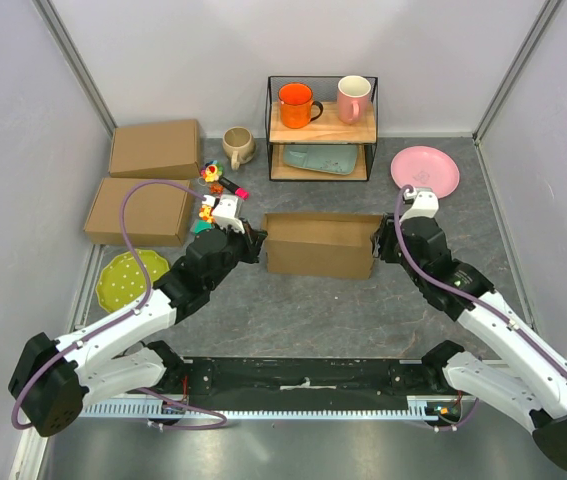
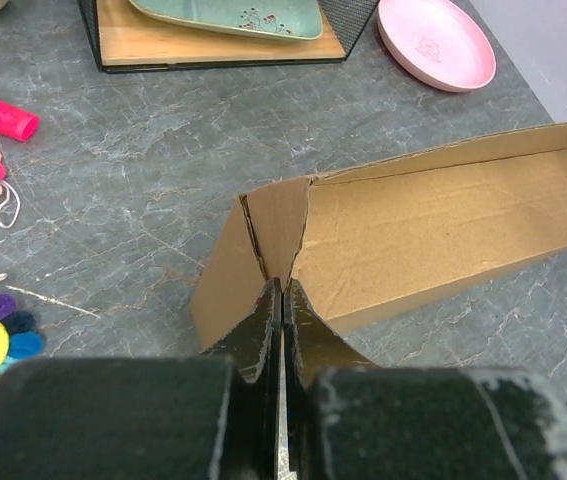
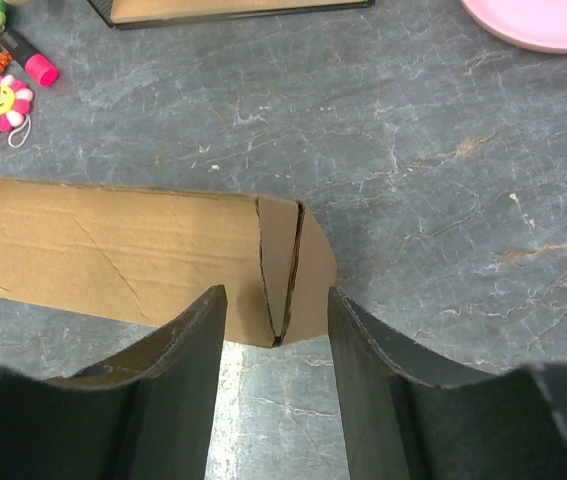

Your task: Fold the paper box

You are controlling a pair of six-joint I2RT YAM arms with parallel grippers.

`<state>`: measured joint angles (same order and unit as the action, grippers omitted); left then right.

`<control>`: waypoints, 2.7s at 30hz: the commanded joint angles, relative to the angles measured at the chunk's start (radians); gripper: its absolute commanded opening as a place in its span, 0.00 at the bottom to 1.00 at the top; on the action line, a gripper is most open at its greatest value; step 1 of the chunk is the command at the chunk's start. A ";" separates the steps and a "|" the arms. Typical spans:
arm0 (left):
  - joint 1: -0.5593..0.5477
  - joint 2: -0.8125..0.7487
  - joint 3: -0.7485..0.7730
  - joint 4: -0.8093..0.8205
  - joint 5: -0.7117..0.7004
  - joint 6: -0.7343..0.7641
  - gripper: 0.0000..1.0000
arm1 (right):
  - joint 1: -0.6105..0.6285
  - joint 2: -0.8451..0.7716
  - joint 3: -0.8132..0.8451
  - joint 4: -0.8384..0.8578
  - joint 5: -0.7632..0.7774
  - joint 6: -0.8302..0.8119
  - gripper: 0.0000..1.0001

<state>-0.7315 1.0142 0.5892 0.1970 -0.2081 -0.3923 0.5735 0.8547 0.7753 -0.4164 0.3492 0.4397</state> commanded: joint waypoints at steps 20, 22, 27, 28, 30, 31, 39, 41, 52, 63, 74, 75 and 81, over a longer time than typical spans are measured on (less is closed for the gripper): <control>-0.023 0.049 -0.003 -0.137 0.006 0.036 0.02 | 0.005 0.034 0.068 0.050 0.073 -0.042 0.05; -0.023 0.049 -0.003 -0.137 0.006 0.035 0.02 | 0.003 0.020 0.044 0.051 0.071 -0.033 0.00; -0.023 0.046 -0.003 -0.137 0.006 0.032 0.02 | 0.003 -0.005 -0.031 0.048 0.050 0.007 0.00; -0.023 0.047 -0.003 -0.137 0.007 0.029 0.02 | 0.005 -0.011 -0.059 0.045 0.044 0.014 0.00; -0.023 0.046 -0.003 -0.136 0.007 0.026 0.02 | 0.005 -0.017 -0.099 0.044 0.025 0.033 0.00; -0.023 0.047 -0.003 -0.134 0.012 0.026 0.02 | 0.003 -0.023 -0.109 0.044 0.020 0.046 0.00; -0.023 0.038 0.007 -0.136 0.021 0.017 0.11 | 0.003 -0.033 -0.165 0.045 0.010 0.074 0.00; -0.023 0.020 0.020 -0.140 0.022 0.015 0.19 | 0.003 -0.031 -0.162 0.047 0.011 0.073 0.00; -0.017 -0.034 0.118 -0.171 0.016 0.053 0.32 | 0.003 -0.016 -0.137 0.047 0.010 0.065 0.00; 0.023 0.014 0.196 -0.183 0.012 0.113 0.33 | 0.003 -0.019 -0.128 0.045 0.011 0.060 0.00; 0.043 0.064 0.244 -0.182 0.036 0.144 0.25 | 0.003 -0.019 -0.136 0.045 0.002 0.062 0.00; 0.043 0.064 0.245 -0.182 0.038 0.144 0.23 | 0.003 -0.019 -0.134 0.044 0.002 0.062 0.00; 0.044 0.070 0.236 -0.180 0.053 0.150 0.02 | 0.003 -0.017 -0.134 0.044 -0.001 0.057 0.00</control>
<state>-0.6952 1.0771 0.7940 0.0021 -0.1703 -0.2832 0.5739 0.8070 0.6605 -0.2260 0.3885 0.4870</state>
